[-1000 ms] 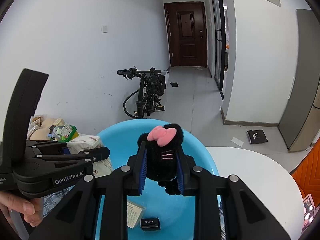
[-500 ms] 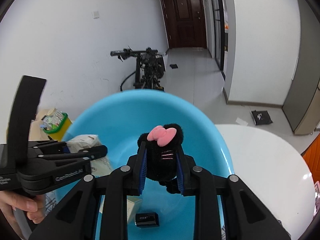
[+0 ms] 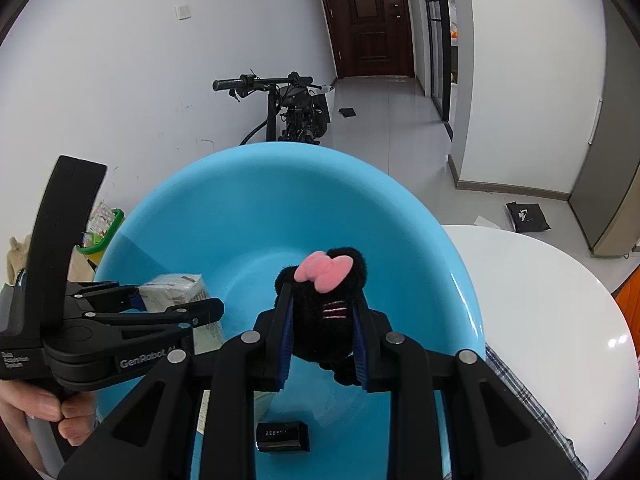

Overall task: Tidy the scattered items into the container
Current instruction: 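Open the left tool dropping the white packet while the right tool releases the plush toy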

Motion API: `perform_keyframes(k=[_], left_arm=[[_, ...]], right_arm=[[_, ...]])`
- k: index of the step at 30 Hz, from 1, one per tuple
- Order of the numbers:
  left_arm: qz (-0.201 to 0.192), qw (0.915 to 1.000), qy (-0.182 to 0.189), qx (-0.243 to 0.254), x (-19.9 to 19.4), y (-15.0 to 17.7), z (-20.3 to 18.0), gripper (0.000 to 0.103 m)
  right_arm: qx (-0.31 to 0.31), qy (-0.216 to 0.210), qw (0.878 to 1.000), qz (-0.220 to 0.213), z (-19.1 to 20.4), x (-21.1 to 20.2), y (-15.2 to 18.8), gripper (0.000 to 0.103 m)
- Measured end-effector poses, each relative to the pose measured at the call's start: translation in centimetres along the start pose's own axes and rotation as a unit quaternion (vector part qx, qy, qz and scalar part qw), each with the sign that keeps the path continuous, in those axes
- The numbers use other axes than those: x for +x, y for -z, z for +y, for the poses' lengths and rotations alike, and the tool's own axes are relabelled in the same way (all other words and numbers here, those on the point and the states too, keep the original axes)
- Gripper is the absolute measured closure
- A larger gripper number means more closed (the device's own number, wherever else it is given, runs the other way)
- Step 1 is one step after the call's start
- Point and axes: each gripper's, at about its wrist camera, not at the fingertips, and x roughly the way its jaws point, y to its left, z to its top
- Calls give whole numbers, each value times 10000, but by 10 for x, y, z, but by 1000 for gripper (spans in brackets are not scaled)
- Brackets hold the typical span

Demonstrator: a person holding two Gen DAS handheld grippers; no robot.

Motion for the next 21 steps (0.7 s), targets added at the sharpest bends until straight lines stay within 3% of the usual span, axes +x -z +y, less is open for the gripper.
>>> perform_keyframes(k=[1, 3, 8, 17, 21], left_arm=[[-33, 10000, -2, 32, -2, 1, -1, 53], [-68, 10000, -52, 51, -5, 2, -1, 32], [-214, 9996, -95, 137, -16, 6, -1, 26], [-193, 9998, -44, -5, -18, -2, 6, 26], [-162, 9996, -199, 108, -16, -2, 4, 26]], right_arm=[[6, -2, 10000, 8, 0, 0, 0, 80], [22, -5, 10000, 12, 0, 1, 1, 79], [12, -2, 10000, 11, 1, 1, 1, 79], [-33, 31, 10000, 6, 8, 1, 1, 78], [183, 96, 9997, -166, 0, -2, 2, 55]])
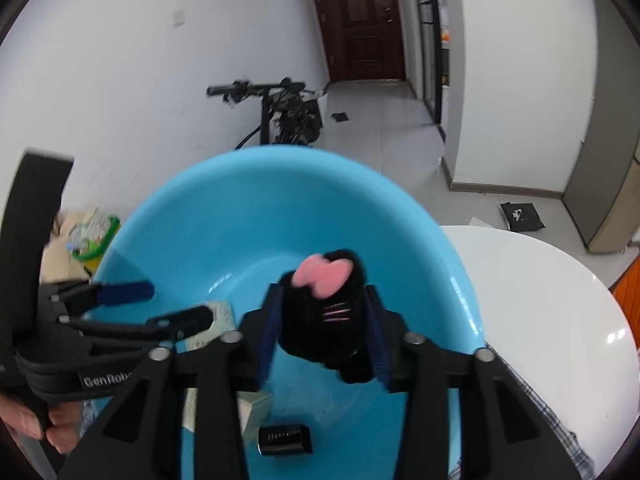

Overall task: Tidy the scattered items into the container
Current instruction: 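Open the left tool dropping the white packet while the right tool releases the plush toy, then lift both tools away from the basin back toward the item pile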

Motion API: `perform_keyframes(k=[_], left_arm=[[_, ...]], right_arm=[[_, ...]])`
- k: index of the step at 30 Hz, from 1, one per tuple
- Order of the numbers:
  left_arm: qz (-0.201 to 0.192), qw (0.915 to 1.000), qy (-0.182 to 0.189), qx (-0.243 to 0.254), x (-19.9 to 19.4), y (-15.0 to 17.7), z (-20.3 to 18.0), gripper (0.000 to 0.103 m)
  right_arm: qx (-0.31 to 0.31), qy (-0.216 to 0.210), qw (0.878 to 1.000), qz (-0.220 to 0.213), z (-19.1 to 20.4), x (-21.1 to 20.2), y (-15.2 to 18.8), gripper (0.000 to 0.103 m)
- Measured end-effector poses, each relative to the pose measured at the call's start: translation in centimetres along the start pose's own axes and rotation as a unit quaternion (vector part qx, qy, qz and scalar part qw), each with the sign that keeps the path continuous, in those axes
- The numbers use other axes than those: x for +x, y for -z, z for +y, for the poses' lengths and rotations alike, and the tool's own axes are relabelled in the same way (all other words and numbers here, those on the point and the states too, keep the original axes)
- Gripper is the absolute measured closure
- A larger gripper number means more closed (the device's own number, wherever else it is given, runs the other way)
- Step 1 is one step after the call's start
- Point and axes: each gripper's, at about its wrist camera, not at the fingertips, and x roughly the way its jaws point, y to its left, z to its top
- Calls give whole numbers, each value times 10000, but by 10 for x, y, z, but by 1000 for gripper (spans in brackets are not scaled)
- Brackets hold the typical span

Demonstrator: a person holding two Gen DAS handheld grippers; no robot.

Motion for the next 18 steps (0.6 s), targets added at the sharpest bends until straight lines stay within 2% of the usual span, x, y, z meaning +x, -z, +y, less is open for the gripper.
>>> perform_keyframes(k=[1, 3, 6, 11, 13, 18], left_arm=[[-1, 10000, 8, -25, 1, 0, 1, 26], [15, 10000, 41, -52, 2, 0, 1, 26], [-16, 10000, 6, -48, 3, -1, 2, 26], [-14, 10000, 25, -54, 2, 2, 2, 26], [6, 10000, 70, -37, 2, 3, 2, 26], [9, 10000, 51, -10, 1, 7, -1, 26]], right_arm=[[108, -57, 9999, -36, -3, 0, -1, 44], [260, -138, 9995, -143, -7, -3, -1, 33], [192, -85, 9996, -183, -6, -7, -1, 32], [186, 49, 9991, -369, -5, -12, -3, 14], [195, 117, 9985, -504, -5, -15, -3, 3], [149, 62, 9984, -550, -2, -16, -3, 1]])
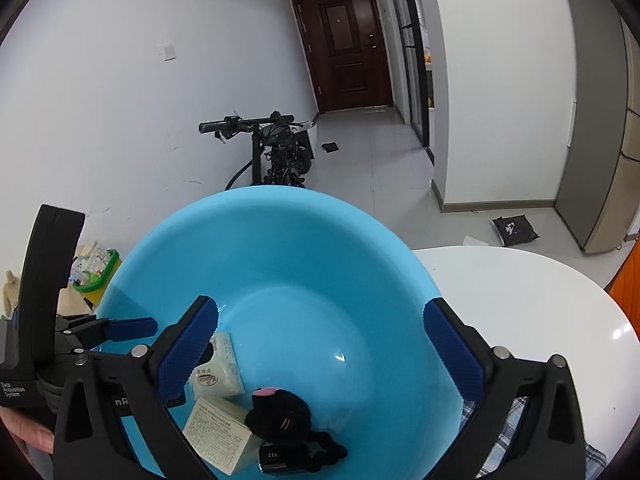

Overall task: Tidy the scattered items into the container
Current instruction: 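Lift both tools away from the basin back toward the item pile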

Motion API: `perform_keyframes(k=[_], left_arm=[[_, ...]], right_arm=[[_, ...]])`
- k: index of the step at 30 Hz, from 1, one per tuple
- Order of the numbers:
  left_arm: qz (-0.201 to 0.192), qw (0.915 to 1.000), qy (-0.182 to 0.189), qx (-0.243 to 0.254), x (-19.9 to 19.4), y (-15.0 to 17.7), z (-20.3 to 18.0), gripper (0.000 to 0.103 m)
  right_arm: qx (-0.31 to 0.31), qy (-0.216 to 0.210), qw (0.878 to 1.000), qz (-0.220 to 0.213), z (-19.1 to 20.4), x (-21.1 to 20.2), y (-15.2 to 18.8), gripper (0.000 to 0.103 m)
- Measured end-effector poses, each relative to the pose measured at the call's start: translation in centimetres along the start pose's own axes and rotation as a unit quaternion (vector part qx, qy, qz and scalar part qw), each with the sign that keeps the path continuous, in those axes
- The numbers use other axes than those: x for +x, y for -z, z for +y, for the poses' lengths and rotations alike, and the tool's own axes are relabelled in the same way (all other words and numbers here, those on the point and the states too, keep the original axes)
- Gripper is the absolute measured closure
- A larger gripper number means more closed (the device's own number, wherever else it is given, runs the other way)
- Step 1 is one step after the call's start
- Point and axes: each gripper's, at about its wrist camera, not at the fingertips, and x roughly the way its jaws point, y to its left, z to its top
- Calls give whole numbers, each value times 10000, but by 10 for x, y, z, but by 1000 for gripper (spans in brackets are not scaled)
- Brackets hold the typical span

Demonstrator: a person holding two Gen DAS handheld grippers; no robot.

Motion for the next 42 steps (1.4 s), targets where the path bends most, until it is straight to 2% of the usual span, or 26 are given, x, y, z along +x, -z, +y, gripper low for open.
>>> perform_keyframes(k=[6, 9, 12, 14, 16, 18, 19, 20, 21, 23, 24, 28, 30, 33, 36, 39, 42], left_arm=[[-182, 9997, -125, 72, -4, 3, 0, 26], [-532, 9982, -214, 181, -13, 8, -1, 26], [-1234, 9918, -194, 266, -31, 16, -4, 26], [-1965, 9796, -147, 396, -50, 25, -7, 26], [-2686, 9615, -174, 556, -68, 37, -10, 24], [-3298, 9410, -280, 707, -83, 47, -13, 7], [-3570, 9306, -344, 732, -89, 52, -13, 4], [-3782, 9221, -381, 724, -94, 57, -13, 0], [-3933, 9159, -401, 693, -99, 60, -12, 0], [-4122, 9079, -471, 602, -104, 63, -9, 0], [-4163, 9063, -475, 558, -105, 64, -8, 0], [-4059, 9121, -352, 447, -104, 64, -2, 0], [-4073, 9120, -297, 394, -104, 66, 1, 0], [-4180, 9073, -349, 283, -108, 73, 5, 0], [-4135, 9097, -298, 265, -111, 79, 11, 0], [-3963, 9178, 23, 264, -116, 91, 18, 0], [-3971, 9174, 191, 166, -127, 111, 23, 0]], right_arm=[[-135, 323, 9983, -465, 2, -14, 2, 1], [-124, 171, 9981, -578, 1, -19, 4, 1], [-106, 173, 9980, -603, 0, -20, 4, 1], [-86, 160, 9979, -629, -1, -23, 5, 1], [-28, 150, 9975, -688, -3, -25, 5, 1], [21, 130, 9972, -735, -4, -27, 4, 1], [40, 114, 9971, -752, -5, -29, 4, 1], [51, 103, 9971, -755, -6, -29, 4, 1], [56, 105, 9970, -760, -7, -31, 4, 1], [60, 115, 9969, -779, -8, -33, 4, 1], [60, 106, 9969, -779, -8, -33, 4, 1], [48, 61, 9966, -824, -9, -38, 6, 1], [1, 85, 9960, -886, -7, -42, 7, 1], [-154, 94, 9941, -1066, -1, -54, 11, 1], [-254, 157, 9905, -1344, 5, -72, 17, 1], [-247, 350, 9853, -1654, 9, -92, 26, 1], [-486, 347, 9801, -1894, 18, -114, 38, 0]])
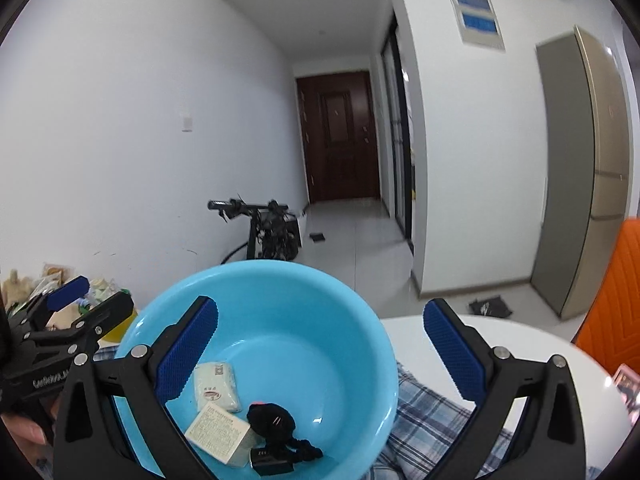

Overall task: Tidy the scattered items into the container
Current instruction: 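Lift both tools away from the basin back toward the item pile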

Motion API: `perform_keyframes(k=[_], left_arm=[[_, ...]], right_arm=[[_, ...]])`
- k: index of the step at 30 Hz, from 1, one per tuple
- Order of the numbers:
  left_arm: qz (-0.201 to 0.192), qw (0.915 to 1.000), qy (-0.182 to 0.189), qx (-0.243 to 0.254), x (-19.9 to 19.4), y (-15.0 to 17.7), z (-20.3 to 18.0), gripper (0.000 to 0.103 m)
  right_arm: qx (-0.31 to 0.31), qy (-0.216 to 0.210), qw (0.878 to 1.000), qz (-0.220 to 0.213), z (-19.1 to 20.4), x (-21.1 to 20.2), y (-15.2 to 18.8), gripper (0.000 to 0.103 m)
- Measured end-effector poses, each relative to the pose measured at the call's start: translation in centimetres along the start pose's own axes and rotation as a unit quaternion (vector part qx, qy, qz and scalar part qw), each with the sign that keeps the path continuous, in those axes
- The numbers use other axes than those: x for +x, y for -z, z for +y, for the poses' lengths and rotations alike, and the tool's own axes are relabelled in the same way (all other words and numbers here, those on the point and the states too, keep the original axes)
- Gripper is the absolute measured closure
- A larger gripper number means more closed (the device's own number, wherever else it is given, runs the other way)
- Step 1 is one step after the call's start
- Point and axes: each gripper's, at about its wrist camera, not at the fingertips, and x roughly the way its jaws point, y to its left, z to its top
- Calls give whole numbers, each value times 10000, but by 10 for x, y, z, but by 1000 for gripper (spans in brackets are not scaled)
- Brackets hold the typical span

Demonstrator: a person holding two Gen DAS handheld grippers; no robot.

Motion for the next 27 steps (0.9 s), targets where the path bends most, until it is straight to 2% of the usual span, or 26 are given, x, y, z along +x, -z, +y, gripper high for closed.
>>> perform_keyframes(k=[3, 5, 9, 14, 17, 23, 27], left_arm=[[101, 9999, -22, -50, -16, 4, 2, 0], [256, 9995, 126, -150, -26, 8, 6, 0], [235, 9990, 199, -324, -46, 17, 10, 0], [262, 9996, 48, -27, -76, 31, 7, 0], [307, 9995, 121, 30, -99, 38, 5, 0], [-91, 9994, 250, -211, -158, 33, 3, 0], [-99, 9994, 316, -142, -182, 34, -5, 0]], right_arm=[[-357, -15, 9992, -158, 12, -22, 4, 0], [-511, 5, 9986, -143, 21, -35, 7, 0], [-536, -61, 9985, 75, 33, -55, 16, 0], [-461, -126, 9981, 393, 36, -75, 33, 0], [-585, -100, 9978, 279, 42, -90, 39, 0], [-560, -179, 9983, -34, 42, -130, 49, 0], [-564, -299, 9978, -159, 43, -155, 51, 0]])
